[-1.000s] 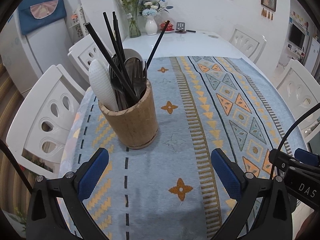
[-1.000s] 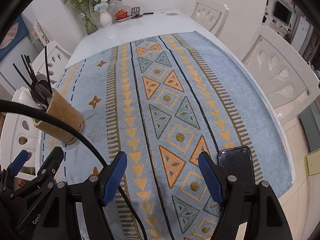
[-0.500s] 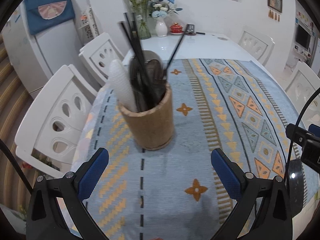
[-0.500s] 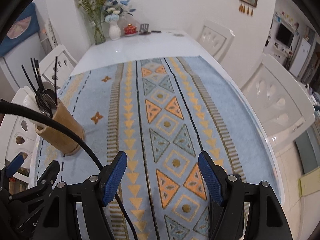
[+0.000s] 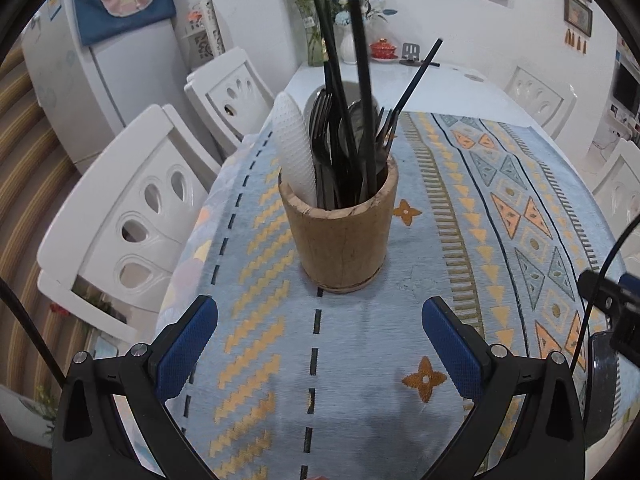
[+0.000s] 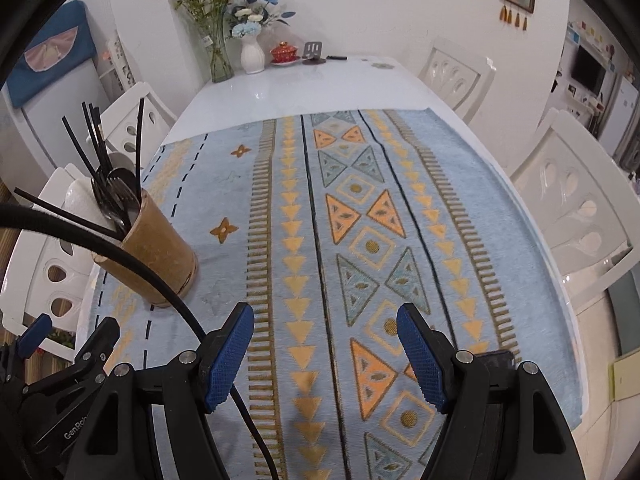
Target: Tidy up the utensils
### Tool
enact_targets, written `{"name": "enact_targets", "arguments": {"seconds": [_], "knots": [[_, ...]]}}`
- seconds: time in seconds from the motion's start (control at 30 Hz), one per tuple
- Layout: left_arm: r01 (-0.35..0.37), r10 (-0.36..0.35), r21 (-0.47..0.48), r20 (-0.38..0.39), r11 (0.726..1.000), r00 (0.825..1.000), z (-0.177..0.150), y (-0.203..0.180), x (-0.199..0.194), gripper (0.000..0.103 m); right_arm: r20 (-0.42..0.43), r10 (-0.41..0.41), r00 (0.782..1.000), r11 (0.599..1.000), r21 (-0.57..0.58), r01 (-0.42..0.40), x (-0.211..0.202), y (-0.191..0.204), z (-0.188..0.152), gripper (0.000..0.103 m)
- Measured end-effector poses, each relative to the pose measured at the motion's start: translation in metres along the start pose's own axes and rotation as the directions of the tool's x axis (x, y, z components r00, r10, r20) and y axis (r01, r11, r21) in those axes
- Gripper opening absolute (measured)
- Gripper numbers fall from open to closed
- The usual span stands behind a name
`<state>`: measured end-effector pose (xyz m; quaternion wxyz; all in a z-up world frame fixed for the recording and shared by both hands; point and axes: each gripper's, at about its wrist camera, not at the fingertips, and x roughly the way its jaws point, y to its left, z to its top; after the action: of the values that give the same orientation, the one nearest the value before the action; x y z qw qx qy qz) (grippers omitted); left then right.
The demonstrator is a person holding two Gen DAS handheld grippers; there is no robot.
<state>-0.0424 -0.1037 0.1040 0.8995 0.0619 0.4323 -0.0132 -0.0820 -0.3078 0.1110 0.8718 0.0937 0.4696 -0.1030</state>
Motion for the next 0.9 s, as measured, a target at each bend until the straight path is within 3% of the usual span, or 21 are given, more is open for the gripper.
{"name": "enact_targets", "arguments": {"seconds": [0.7, 0.9], "knots": [[0.01, -0.01, 0.005, -0.014, 1.0, 1.0, 0.007, -0.002, 0.01, 0.103, -0.092, 0.053, 0.994, 0.994, 0.099, -0.043, 0.024, -0.006, -0.006, 0.072], [0.021, -0.022, 0.027, 0.009, 0.999, 1.0, 0.008, -0.008, 0.004, 0.103, -0.07, 0.034, 0.997, 0.993, 0.114, -0.026, 0.019, -0.011, -0.004, 0.072]]}}
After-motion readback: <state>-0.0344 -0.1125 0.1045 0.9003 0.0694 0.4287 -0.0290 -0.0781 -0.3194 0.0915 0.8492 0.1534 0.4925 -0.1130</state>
